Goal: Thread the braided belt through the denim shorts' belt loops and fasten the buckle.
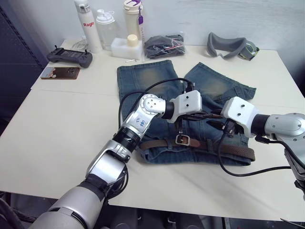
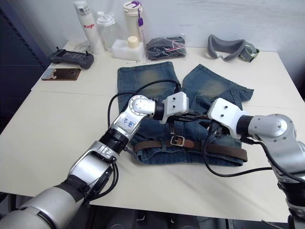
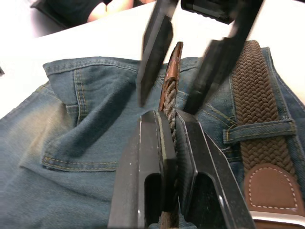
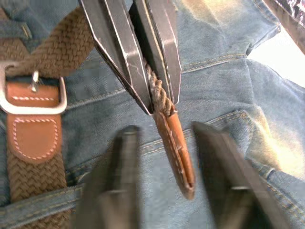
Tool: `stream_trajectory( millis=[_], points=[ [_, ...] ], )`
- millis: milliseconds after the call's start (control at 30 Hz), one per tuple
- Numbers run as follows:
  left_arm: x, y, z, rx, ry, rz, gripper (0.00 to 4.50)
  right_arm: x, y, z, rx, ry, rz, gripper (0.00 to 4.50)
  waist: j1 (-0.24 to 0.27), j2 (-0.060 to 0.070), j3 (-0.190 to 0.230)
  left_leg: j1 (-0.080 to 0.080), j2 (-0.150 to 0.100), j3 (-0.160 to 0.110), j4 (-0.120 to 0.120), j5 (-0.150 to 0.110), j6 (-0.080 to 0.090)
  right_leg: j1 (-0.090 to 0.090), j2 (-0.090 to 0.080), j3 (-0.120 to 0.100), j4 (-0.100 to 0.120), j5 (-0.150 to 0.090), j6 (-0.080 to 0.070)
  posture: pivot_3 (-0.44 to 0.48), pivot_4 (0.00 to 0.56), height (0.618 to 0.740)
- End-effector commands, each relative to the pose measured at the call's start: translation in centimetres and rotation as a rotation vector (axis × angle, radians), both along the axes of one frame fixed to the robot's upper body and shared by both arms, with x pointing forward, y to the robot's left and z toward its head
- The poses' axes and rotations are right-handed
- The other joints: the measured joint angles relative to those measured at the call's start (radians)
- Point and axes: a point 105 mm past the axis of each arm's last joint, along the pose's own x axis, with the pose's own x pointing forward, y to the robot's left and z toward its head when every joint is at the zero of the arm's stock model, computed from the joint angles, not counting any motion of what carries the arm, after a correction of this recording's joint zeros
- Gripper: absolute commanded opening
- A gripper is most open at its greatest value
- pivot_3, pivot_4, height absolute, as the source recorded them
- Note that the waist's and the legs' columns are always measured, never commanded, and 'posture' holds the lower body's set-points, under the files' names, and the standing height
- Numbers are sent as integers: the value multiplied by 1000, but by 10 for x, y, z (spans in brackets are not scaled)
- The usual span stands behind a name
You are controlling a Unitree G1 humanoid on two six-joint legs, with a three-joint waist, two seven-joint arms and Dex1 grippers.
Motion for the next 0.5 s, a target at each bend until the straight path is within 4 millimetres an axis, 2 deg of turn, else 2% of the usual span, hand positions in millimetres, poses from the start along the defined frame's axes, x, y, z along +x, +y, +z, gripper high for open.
stream_trajectory(
  millis=[33, 100, 167, 267, 367, 467, 500],
  points=[
    [2, 1, 6, -10, -33, 13, 0, -5, -11, 13, 86, -47, -65, 3645, 0, 0, 0, 0, 0, 0, 0, 0, 0, 0, 0, 0, 0, 0, 0, 0, 150, 738],
    [7, 9, 3, 2, -30, 34, 0, -10, -22, 2, 159, 28, -145, 4462, 0, 0, 0, 0, 0, 0, 1, 0, 0, 0, 0, 0, 0, 0, 0, 0, 150, 738],
    [10, 17, -1, 17, -26, 49, 0, -18, -29, -8, 203, 104, -196, 4462, 1, 0, 0, 0, 0, 0, 2, -1, 1, 0, 0, 0, 0, 0, 0, 0, 150, 738],
    [13, 29, -9, 45, -21, 60, 0, -35, -21, -15, 298, 215, -178, 4462, -4, 0, 0, 0, 1, 0, 2, -1, 1, 0, 0, 0, 1, 0, 0, 0, 150, 738],
    [13, 38, -14, 72, -28, 59, 0, -41, -16, -17, 361, 274, -191, 4462, -6, 1, -1, 0, 1, 0, 5, -2, 2, 0, 0, 1, 5, -1, -1, 0, 150, 736],
    [12, 46, -18, 113, -49, 39, 0, -42, -10, -12, 371, 267, -178, 4462, 3, -5, 0, 10, 16, 42, 9, -9, -4, -19, 9, 38, 19, -2, -5, 0, 150, 733],
    [11, 49, -19, 131, -60, 26, 0, -44, -6, -13, 371, 280, -162, 4462, -4, -3, -1, 13, 16, 51, 8, -13, -4, -19, 13, 50, 19, -2, -5, 0, 150, 733]
  ],
)
